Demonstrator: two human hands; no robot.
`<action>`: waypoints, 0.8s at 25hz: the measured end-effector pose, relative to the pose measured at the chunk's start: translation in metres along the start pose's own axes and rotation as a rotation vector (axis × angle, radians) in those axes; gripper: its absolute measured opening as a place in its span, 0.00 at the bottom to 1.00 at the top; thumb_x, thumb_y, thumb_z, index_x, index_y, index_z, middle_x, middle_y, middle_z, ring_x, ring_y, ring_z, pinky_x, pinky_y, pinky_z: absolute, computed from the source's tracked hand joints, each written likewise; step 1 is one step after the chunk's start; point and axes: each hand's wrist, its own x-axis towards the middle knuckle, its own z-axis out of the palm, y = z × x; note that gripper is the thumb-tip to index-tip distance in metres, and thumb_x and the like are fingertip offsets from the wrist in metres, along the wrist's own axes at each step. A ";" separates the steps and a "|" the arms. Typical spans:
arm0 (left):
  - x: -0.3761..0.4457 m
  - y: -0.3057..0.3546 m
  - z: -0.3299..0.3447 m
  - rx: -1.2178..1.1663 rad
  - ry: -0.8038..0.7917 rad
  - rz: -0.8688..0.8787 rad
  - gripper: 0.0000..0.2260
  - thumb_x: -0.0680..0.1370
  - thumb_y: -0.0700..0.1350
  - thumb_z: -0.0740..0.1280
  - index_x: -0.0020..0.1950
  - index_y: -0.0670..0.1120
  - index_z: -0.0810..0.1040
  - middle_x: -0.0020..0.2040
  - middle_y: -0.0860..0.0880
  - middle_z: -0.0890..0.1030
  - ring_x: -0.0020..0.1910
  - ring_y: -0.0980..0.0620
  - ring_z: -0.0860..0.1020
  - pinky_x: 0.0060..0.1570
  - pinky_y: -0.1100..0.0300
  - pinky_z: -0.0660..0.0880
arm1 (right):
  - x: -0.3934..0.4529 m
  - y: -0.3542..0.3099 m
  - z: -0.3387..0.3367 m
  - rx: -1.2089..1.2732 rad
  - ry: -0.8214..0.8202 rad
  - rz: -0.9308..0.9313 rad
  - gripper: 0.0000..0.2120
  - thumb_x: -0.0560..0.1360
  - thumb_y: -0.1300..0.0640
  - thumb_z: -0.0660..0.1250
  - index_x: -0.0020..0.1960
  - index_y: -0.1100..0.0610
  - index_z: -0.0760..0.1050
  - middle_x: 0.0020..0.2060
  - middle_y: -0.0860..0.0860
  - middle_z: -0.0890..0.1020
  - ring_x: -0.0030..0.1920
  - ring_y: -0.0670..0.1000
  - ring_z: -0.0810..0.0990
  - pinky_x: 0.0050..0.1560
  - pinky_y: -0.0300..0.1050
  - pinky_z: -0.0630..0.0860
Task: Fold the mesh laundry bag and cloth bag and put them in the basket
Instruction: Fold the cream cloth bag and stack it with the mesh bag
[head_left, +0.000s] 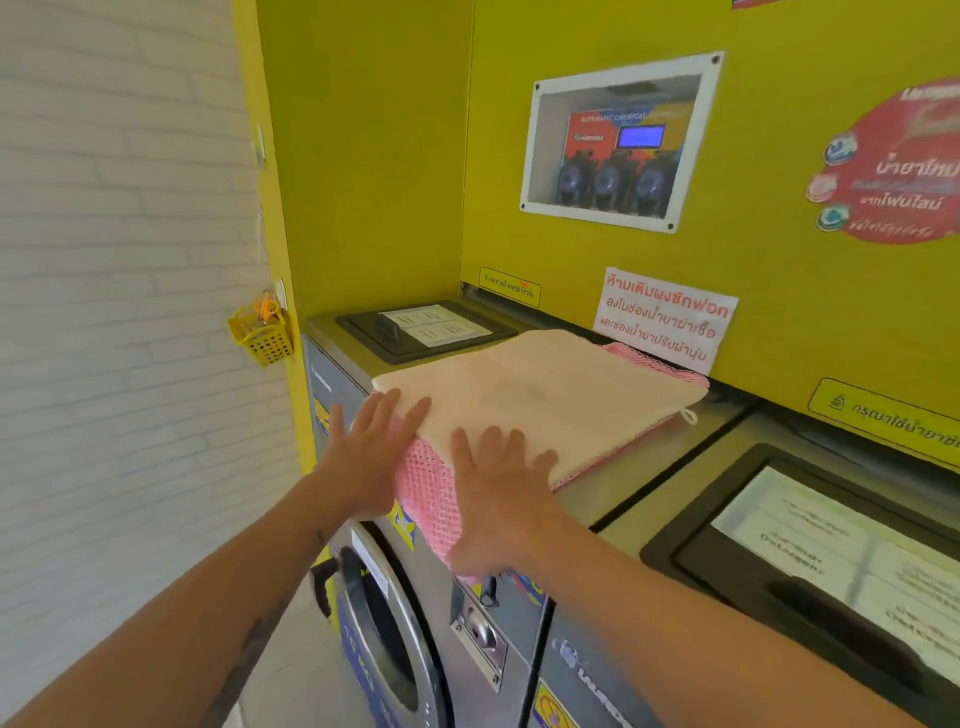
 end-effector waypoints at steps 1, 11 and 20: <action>-0.009 0.005 0.003 0.006 -0.012 -0.032 0.53 0.72 0.46 0.71 0.77 0.54 0.30 0.80 0.42 0.39 0.79 0.41 0.40 0.72 0.31 0.46 | -0.002 -0.003 0.007 -0.050 0.079 0.014 0.57 0.67 0.43 0.73 0.78 0.59 0.37 0.75 0.66 0.51 0.74 0.72 0.52 0.67 0.75 0.56; -0.075 0.091 -0.010 -0.201 0.253 0.062 0.52 0.66 0.59 0.74 0.78 0.55 0.42 0.78 0.39 0.54 0.77 0.36 0.53 0.71 0.28 0.52 | -0.075 0.091 -0.019 0.101 0.217 -0.316 0.22 0.75 0.57 0.67 0.68 0.51 0.72 0.59 0.53 0.78 0.59 0.57 0.76 0.55 0.52 0.75; -0.093 0.154 -0.048 -0.255 0.322 0.245 0.31 0.65 0.39 0.70 0.65 0.53 0.66 0.57 0.48 0.75 0.51 0.44 0.77 0.49 0.50 0.74 | -0.141 0.159 -0.016 0.454 -0.039 -0.163 0.20 0.71 0.49 0.65 0.62 0.49 0.75 0.54 0.50 0.80 0.54 0.56 0.77 0.55 0.54 0.76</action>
